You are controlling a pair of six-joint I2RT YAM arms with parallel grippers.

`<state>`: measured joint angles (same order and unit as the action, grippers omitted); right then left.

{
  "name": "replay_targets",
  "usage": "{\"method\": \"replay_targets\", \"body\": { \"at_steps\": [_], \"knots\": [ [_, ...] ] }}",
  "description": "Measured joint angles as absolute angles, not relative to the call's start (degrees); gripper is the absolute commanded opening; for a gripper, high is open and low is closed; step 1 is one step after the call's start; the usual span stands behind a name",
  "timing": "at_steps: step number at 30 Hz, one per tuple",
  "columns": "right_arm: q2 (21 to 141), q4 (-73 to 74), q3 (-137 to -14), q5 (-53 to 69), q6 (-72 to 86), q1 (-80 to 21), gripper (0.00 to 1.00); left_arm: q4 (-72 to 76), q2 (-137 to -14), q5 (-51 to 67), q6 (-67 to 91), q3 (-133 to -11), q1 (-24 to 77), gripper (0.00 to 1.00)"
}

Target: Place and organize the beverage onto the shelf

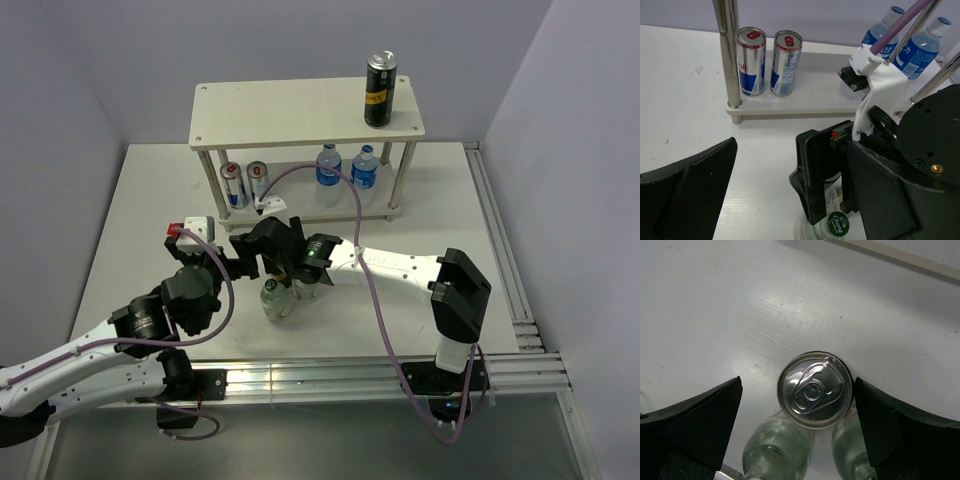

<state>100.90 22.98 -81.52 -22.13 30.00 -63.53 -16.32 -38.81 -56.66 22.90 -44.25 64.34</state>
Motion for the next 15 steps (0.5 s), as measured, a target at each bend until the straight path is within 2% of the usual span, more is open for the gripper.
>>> {"method": "replay_targets", "body": {
  "at_steps": [8,15],
  "knots": [
    [101.9,23.1,-82.5,-22.0,30.2,-63.3,0.98,-16.2,-38.6,-56.5,23.3,-44.2,64.4,0.99],
    [102.0,23.2,-82.6,-22.8,30.2,-63.3,0.83,-16.2,-38.4,-56.7,23.3,-44.2,64.7,0.99]
  ]
}}
